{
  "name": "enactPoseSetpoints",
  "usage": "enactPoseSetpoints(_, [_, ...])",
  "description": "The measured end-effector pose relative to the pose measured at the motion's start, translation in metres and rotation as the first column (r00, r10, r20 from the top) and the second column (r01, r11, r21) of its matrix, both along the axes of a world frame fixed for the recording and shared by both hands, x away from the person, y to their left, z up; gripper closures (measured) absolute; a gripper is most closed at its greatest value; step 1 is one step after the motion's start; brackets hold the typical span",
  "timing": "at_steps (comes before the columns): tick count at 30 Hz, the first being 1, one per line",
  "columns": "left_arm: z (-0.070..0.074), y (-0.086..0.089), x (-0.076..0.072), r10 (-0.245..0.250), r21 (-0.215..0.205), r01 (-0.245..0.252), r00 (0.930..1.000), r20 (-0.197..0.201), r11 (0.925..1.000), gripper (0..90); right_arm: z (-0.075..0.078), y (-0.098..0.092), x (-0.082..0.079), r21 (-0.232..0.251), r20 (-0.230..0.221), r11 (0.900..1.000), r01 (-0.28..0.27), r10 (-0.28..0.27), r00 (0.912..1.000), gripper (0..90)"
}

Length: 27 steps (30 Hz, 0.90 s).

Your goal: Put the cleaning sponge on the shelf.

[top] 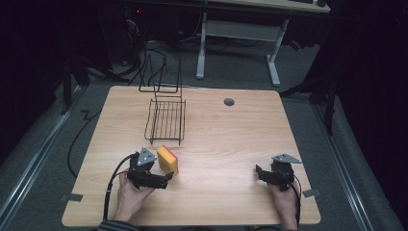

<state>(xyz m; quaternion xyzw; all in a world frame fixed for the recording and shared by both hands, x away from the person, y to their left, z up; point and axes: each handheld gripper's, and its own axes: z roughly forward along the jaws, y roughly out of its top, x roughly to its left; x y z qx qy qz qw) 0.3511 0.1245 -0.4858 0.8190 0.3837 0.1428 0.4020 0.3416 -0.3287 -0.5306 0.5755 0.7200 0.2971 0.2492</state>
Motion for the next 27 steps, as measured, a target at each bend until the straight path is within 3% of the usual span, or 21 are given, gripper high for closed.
enactPoseSetpoints(27, [-0.006, -0.009, 0.014, 0.012, 0.01, -0.012, 0.9998, -0.016, 0.9999, 0.2, 0.0, 0.0, 0.0, 0.0, 0.0, 1.0, 0.0, 0.0, 1.0, 22.7])
